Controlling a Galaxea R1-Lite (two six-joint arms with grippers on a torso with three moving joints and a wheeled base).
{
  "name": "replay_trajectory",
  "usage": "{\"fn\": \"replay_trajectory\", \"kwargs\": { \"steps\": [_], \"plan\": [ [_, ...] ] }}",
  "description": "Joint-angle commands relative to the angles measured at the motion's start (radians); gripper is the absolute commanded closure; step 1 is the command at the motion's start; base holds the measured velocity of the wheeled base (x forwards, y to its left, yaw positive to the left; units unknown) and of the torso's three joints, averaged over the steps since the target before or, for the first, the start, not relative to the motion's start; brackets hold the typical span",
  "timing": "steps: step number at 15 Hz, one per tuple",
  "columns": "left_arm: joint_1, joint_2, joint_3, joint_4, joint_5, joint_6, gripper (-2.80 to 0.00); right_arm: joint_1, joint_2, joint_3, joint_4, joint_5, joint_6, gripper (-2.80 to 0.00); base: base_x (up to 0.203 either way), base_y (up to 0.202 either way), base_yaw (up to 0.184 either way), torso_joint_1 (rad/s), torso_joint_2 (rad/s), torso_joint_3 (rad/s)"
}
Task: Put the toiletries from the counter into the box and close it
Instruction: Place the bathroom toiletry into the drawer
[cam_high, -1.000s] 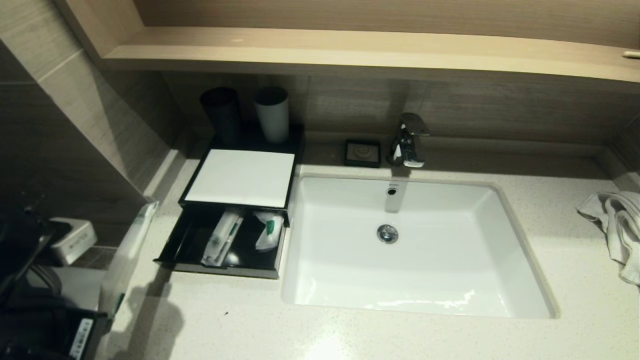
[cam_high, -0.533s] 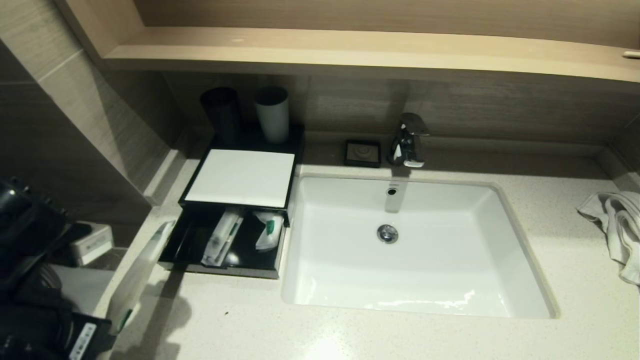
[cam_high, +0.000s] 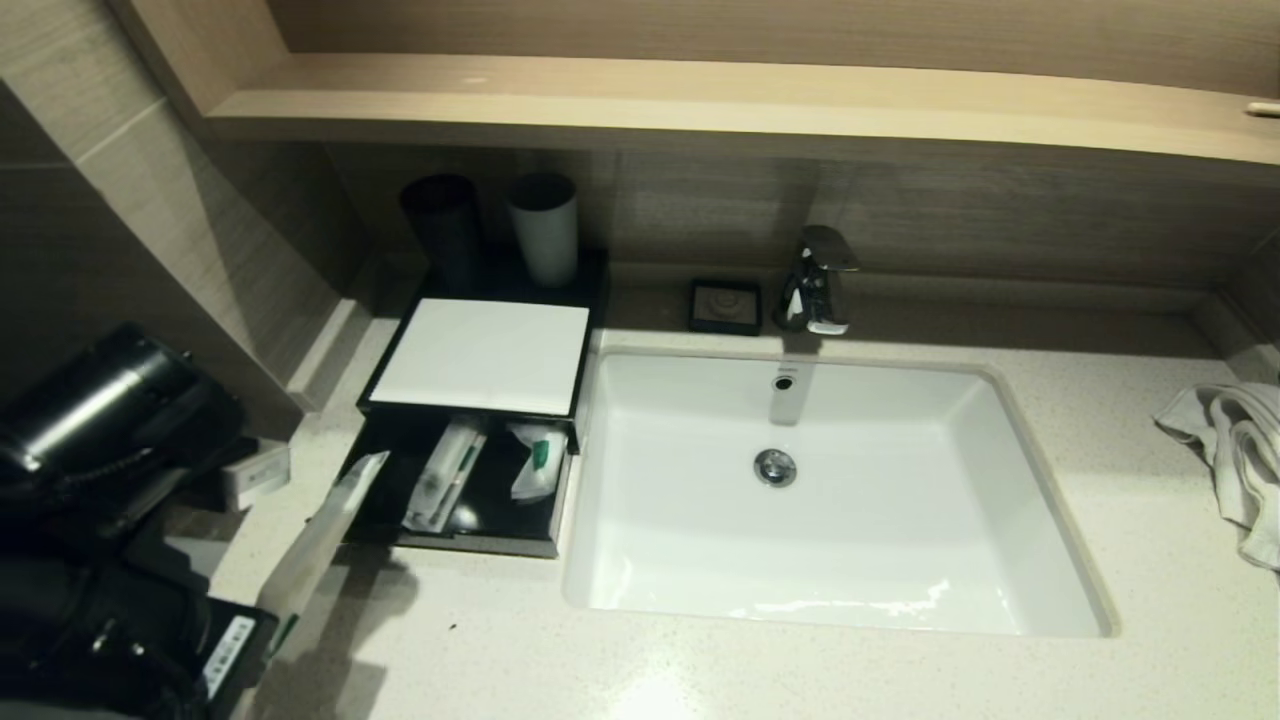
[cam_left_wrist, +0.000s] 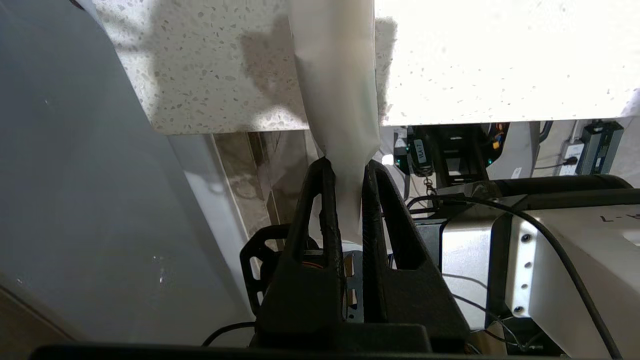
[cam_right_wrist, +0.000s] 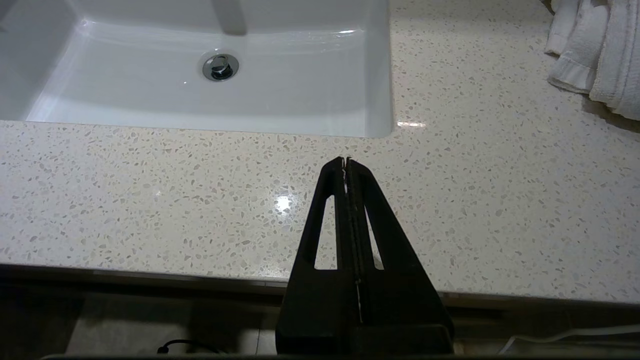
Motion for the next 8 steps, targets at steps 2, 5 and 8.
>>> {"fn": "replay_trajectory", "kwargs": {
  "steps": [2, 5, 8],
  "plan": [
    [0.001, 0.081, -0.043, 0.006, 0.001, -0.002, 0.0, 0.0, 0.0, 0.0, 0.0, 0.0, 0.0, 0.0, 0.0, 0.0, 0.0, 0.0, 0.0, 0.0],
    [0.001, 0.138, -0.082, 0.004, 0.002, -0.001, 0.0, 0.0, 0.0, 0.0, 0.0, 0.0, 0.0, 0.0, 0.0, 0.0, 0.0, 0.0, 0.0, 0.0],
    [0.002, 0.192, -0.118, 0.0, 0.002, -0.001, 0.0, 0.0, 0.0, 0.0, 0.0, 0.0, 0.0, 0.0, 0.0, 0.0, 0.0, 0.0, 0.0, 0.0]
  ]
}}
